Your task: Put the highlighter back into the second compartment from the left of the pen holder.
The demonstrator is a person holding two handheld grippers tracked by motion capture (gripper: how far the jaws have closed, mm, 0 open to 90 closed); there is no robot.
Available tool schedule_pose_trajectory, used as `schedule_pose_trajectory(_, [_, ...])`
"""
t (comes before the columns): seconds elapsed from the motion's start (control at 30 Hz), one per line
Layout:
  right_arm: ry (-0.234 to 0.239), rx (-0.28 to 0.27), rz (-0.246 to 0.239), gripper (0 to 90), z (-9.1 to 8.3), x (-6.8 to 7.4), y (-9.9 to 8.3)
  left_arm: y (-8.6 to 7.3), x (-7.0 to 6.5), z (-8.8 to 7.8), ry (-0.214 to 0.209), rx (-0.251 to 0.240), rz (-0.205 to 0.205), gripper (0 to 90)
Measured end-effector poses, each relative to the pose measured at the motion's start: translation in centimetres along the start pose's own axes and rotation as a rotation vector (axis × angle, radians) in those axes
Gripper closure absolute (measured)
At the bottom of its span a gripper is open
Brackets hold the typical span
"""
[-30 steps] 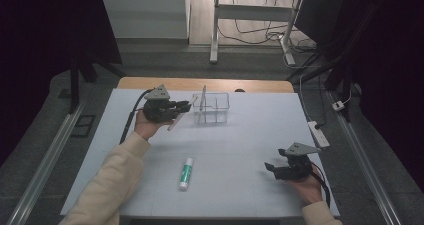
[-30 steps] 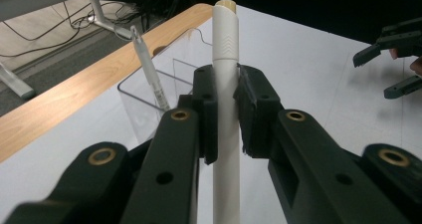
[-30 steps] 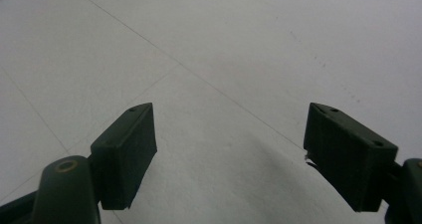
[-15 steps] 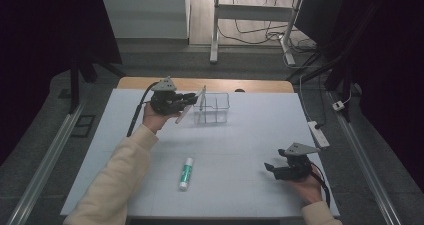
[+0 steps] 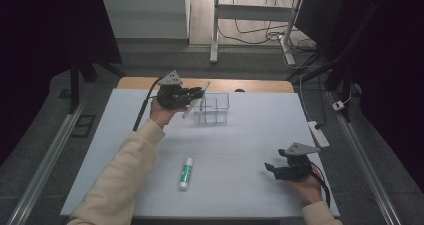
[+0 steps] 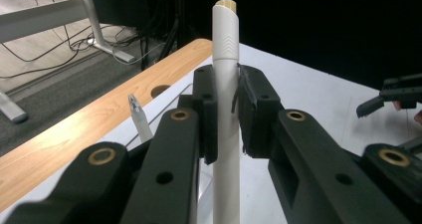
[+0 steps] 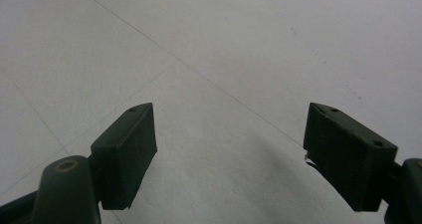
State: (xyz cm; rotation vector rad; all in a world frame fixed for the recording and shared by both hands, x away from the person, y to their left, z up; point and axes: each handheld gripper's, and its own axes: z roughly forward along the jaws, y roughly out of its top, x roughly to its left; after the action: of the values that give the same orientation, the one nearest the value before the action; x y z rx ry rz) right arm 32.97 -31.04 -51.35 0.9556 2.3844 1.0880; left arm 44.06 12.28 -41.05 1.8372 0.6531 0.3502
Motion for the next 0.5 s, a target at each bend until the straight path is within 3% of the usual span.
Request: schedule_pose_trajectory(0.5, [-0.002, -0.001, 0.002, 19.9, 0.0, 0.0, 0.0, 0.7, 0.7, 1.5, 0.017, -0.013, -0.012, 78.6])
